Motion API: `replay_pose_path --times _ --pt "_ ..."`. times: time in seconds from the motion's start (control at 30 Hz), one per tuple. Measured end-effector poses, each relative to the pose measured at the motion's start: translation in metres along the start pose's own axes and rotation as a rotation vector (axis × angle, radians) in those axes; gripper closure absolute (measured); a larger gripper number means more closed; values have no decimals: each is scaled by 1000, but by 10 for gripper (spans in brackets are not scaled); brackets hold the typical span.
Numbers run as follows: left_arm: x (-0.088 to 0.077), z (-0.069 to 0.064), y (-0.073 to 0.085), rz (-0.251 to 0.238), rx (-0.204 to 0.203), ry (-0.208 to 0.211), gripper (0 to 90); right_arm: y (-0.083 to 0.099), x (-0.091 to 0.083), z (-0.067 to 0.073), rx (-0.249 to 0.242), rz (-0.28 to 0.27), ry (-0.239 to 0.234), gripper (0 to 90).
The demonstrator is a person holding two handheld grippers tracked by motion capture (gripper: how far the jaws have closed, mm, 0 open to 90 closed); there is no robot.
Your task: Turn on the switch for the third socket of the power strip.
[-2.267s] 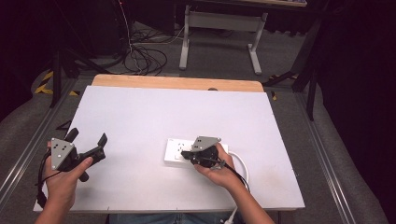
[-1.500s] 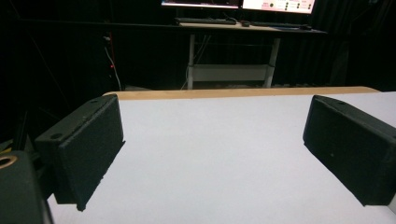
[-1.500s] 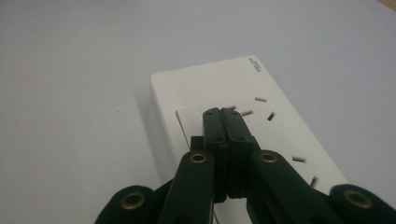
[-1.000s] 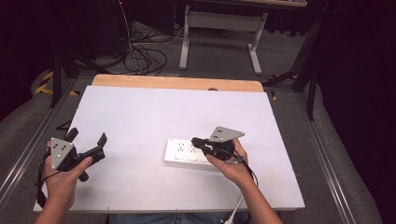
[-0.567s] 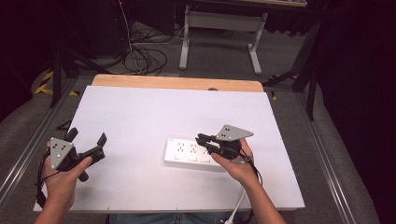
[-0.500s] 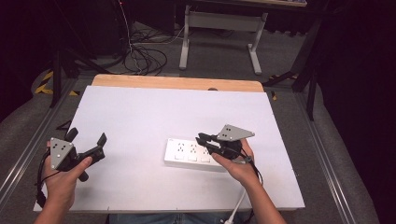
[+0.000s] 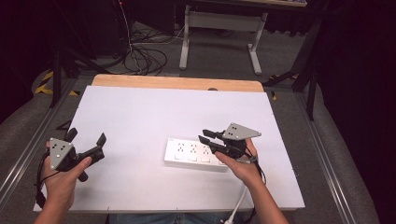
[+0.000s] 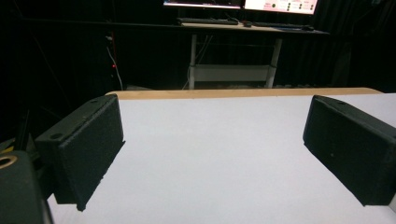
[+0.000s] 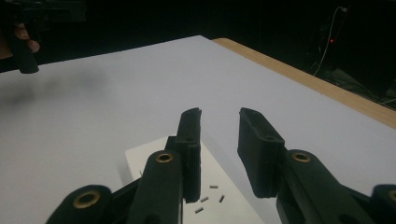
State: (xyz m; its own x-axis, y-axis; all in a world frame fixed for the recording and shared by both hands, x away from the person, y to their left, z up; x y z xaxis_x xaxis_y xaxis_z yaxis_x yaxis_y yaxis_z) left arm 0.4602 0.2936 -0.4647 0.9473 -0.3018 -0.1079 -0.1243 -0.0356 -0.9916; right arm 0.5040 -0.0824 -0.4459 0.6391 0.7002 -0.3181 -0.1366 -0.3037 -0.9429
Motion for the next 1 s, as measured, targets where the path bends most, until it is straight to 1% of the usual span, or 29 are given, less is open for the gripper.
replay_pose_path --times 0.23,0.37,0.57,0.77,0.9,1.0 --pt "-1 -1 0 4 4 1 54 -2 -4 -4 8 -16 4 677" --pt "-1 0 0 2 -1 0 54 -4 -7 -9 18 -33 18 650" --pt "0 0 0 2 6 3 54 -6 -13 -15 25 -47 35 631" --pt "0 -1 0 4 5 3 54 -8 -17 -19 29 -68 50 610" --pt "0 -1 0 4 5 4 54 -8 -20 -22 35 -80 52 599" --pt "0 0 0 1 3 1 54 -8 -23 -24 38 -88 65 581"
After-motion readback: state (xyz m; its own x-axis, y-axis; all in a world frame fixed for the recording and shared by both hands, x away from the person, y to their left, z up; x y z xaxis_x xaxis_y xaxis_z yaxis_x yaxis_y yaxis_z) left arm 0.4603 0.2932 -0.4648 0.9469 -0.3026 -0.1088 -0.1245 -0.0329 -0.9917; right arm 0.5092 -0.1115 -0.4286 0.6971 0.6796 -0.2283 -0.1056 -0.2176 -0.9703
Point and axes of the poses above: each handheld gripper's, and its own axes: x roughly forward along the jaws, y roughly out of its underside, z roughly to its left, the point moved 8 cm from there along x, roughly forward along the jaws, and after that the axes turned 9 degrees about y, right-handed, at the moved point
